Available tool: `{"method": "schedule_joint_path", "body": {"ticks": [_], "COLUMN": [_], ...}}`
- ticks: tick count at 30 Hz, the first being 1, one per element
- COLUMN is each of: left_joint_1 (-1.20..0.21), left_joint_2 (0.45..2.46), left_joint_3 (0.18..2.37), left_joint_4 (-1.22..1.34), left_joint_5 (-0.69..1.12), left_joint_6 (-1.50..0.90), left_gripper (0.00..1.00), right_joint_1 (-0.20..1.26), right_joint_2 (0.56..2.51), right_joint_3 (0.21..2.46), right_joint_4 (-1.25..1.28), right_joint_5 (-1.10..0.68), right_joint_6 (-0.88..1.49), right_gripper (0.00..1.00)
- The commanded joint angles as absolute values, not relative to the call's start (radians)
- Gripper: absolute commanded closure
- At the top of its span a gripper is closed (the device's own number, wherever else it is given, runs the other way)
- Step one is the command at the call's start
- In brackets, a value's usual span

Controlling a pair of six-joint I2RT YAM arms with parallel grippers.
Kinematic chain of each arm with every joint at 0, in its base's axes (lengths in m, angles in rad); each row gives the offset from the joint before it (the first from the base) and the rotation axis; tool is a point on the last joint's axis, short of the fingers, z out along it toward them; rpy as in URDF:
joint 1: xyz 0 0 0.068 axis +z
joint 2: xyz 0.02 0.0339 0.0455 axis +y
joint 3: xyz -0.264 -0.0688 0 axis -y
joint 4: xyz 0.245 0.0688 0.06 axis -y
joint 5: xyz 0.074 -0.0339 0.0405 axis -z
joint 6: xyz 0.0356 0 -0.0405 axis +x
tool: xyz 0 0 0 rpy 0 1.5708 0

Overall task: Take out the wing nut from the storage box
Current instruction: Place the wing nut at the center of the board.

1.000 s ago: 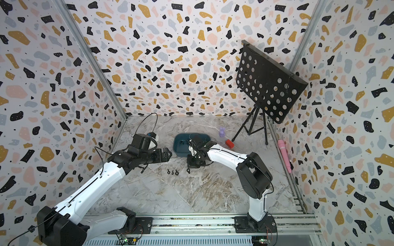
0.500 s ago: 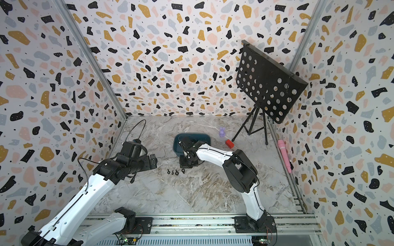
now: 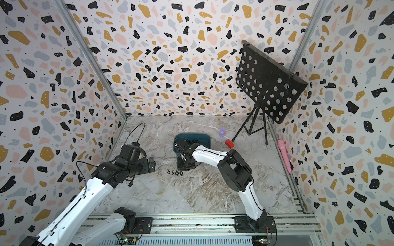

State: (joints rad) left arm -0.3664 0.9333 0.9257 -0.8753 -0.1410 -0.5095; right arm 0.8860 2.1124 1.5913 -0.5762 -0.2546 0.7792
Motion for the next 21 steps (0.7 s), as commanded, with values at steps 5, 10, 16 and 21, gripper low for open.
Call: {"method": "schedule_joint_path", "body": {"ticks": [5,10,16,21], "left_joint_1": [-0.361,-0.361,-0.361,-0.363], "left_joint_2": [0.932,0.96,1.017,1.112], "left_joint_3": [0.926,0.952,0.981,1.024], "left_joint_4": [-0.878,-0.862,-0.789,-0.725], "left_joint_5": [-0.141,-0.131,-0.046,0.029], "left_joint_6": [-0.498,-0.488,-0.47,-0.463], "left_gripper": [0.0,0.0,0.03,0.1], "right_joint_1": [0.89,0.881,0.825,0.749], "right_joint_2": [2.064,1.991,1.851,1.729], "right_joint_3": [1.629,1.629,1.566,1.476], "right_joint_4": [-0.608,-0.604,-0.581,-0.566], "right_joint_5": [-0.226,-0.203,-0.183,-0.158], "right_joint_6": [0.776,0.735,0.674,0.629], "right_gripper": [0.67,0.56,0.43,0.25]}}
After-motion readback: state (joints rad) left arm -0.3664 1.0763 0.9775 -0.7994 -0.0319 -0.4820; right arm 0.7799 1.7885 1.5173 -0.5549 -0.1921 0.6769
